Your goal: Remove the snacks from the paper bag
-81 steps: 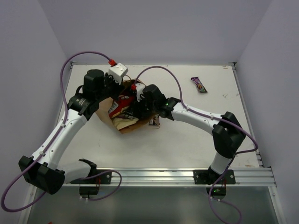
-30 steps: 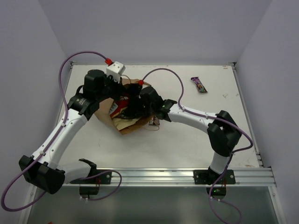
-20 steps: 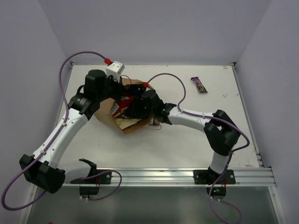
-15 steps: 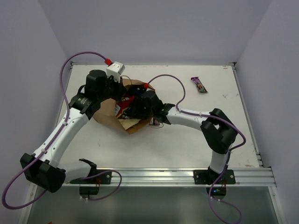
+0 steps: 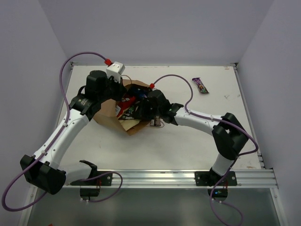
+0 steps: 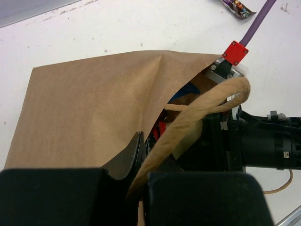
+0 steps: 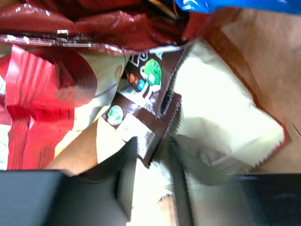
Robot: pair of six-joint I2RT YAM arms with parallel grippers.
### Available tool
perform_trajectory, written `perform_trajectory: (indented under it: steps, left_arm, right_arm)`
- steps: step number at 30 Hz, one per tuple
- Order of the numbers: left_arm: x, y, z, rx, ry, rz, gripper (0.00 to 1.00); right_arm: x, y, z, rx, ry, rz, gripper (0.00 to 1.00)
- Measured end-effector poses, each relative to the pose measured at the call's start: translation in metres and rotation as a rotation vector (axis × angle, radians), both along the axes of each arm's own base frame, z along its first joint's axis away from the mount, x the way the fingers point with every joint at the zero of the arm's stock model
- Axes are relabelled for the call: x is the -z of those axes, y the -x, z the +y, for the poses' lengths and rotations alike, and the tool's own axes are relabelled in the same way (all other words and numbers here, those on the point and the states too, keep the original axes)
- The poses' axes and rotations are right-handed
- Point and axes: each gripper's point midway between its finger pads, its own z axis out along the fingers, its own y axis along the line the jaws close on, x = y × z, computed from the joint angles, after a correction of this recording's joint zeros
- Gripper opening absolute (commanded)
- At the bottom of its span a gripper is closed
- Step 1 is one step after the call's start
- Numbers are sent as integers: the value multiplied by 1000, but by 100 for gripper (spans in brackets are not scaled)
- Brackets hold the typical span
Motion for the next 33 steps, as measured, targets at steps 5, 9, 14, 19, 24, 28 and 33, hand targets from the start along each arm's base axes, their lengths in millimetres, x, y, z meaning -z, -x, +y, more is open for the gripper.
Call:
perform_trajectory:
  steps: [5, 9, 14, 19, 24, 28, 33]
  left_arm:
    - [-1, -1, 1, -8, -2, -5, 0]
    - [-1, -1, 1, -9, -3, -5, 0]
    - [0, -2, 2, -15, -6, -5, 0]
    - [2, -2, 4, -23, -10, -2, 0]
    - [2, -3, 6, -32, -14, -4, 0]
    - [2, -5, 8, -42, -22, -9, 0]
    - [1, -7, 14, -69, -41, -23, 0]
  right_arm:
    - [-1, 3, -4, -9, 3, 10, 27]
    - [1, 3, -3, -18, -3, 25, 34]
    - [8, -2, 3, -26, -9, 39, 36]
    - [12, -6, 9, -31, -19, 49, 22]
    - [11, -4, 9, -42, -28, 62, 0]
    - [1, 0, 2, -57, -35, 58, 0]
    - [-62, -4, -41, -31, -99, -34, 0]
